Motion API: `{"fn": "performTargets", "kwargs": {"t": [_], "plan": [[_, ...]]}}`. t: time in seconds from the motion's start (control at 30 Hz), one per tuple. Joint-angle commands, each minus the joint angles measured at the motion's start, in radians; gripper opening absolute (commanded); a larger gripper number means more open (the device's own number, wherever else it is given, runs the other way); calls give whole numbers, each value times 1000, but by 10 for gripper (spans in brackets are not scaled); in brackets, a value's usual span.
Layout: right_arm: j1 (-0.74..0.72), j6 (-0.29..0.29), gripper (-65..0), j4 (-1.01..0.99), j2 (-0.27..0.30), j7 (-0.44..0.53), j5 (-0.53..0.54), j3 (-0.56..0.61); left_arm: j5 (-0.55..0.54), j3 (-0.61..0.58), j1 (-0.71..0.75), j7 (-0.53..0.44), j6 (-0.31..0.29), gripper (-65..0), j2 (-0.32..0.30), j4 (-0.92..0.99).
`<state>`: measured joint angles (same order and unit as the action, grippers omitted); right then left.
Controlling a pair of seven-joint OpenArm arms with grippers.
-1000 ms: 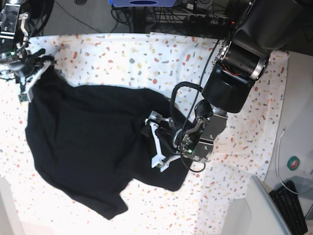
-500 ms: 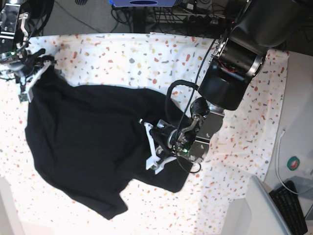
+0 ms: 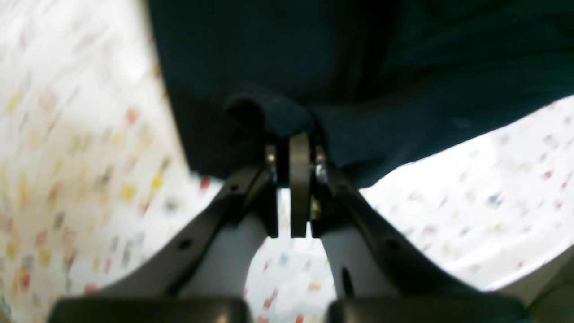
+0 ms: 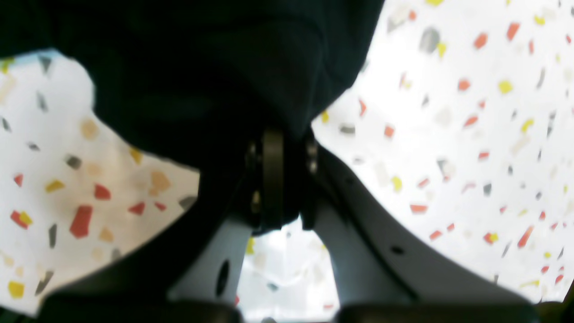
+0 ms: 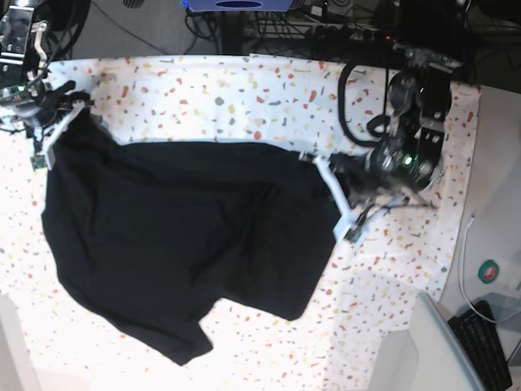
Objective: Layout the t-shirt on the table in an organized manner, then fold the t-shirt properly
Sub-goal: 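Pull the shirt edge with the left gripper away from the right gripper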
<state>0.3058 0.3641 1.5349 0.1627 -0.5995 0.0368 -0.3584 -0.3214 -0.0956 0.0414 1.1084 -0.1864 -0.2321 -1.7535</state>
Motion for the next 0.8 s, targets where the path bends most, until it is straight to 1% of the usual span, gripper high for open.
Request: {"fn": "performTargets", "kwargs": {"t": [0.0, 0.17, 0.27, 0.3, 0.4, 0.57, 0.6, 0.63, 0.73, 0.77], "plan": [[-6, -3, -650, 14, 15, 14, 1, -4, -9, 15, 28, -20, -2, -650, 4, -39], [-4, -4, -650, 14, 8, 13, 1, -8, -8, 49, 183, -81, -2, -650, -2, -41], [0, -4, -650, 14, 7, 10, 1, -6, -9, 49, 236, -95, -2, -650, -28, -32], [0, -10, -650, 16, 1, -4, 1, -9, -9, 49, 246, -95, 0, -650, -31, -32], [0, -10, -650, 36, -18, -89, 1, -15, -9, 52, 263, -92, 0, -650, -34, -33], [6, -12, -650, 46, -42, -98, 1, -15, -9, 124, 285, -93, 0, -650, -31, -32], [6, -12, -650, 48, -45, -101, 1, -15, -9, 136, 286, -93, 0, -597, -33, -32], [6, -12, -650, 48, -47, -113, 1, -15, -9, 145, 286, -93, 0, -530, -33, -32], [6, -4, -650, 51, -51, -218, 5, -8, -9, 173, 292, -92, 0, -291, -34, -33], [11, -3, -650, 55, -67, -241, 5, -11, -9, 184, 302, -92, 0, -230, -34, -38]]}}
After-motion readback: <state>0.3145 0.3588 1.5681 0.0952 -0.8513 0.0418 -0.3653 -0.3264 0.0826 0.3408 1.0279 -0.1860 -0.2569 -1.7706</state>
